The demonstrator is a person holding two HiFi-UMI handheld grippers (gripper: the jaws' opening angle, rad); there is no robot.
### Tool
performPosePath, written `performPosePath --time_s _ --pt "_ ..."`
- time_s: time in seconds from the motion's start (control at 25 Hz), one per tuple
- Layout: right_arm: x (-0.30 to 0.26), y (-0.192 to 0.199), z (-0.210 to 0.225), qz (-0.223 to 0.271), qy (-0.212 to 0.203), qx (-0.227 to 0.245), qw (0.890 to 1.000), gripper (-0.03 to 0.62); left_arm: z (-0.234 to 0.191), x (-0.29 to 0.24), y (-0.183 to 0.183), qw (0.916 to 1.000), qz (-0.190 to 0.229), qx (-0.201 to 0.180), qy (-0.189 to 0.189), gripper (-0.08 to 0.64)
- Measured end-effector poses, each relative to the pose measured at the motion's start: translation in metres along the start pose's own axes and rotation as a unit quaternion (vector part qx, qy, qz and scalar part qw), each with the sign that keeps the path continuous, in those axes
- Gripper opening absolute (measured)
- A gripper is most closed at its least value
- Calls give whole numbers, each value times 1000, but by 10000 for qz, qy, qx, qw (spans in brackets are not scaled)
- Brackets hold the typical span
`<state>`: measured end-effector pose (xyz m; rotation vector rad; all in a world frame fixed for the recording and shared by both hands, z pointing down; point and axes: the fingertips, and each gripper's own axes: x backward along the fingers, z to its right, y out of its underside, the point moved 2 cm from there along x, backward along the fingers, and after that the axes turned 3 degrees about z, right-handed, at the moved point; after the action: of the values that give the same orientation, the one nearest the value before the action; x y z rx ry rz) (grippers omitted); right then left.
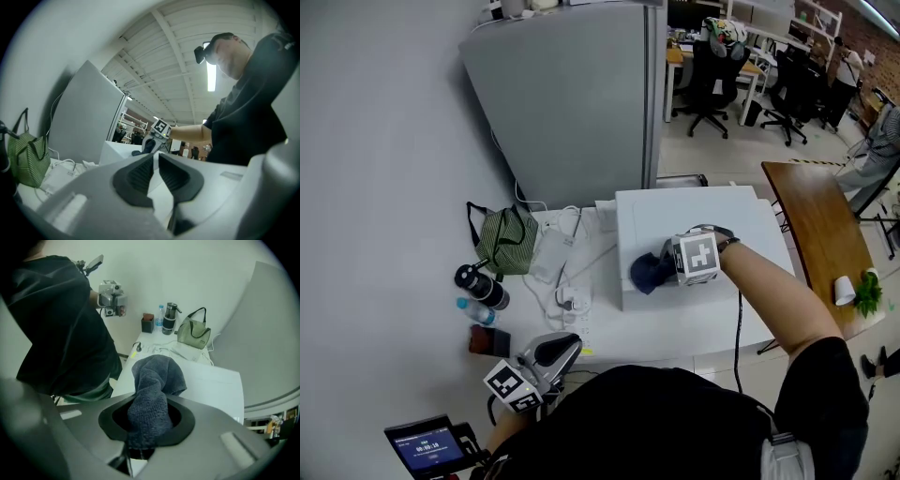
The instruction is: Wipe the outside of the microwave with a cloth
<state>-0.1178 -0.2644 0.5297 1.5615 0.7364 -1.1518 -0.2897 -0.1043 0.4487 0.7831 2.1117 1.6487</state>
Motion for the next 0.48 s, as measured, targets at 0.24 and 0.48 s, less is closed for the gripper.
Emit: performPosePath --time_s 0.24,0.48 --pt "46 128 -54 -638 -311 -209 9973 77 31 -63 -2 9998 140 -74 105 35" --pt "100 293 -89 -1412 -91 -725 9873 77 61 -142 10 9993 111 -27 358 35"
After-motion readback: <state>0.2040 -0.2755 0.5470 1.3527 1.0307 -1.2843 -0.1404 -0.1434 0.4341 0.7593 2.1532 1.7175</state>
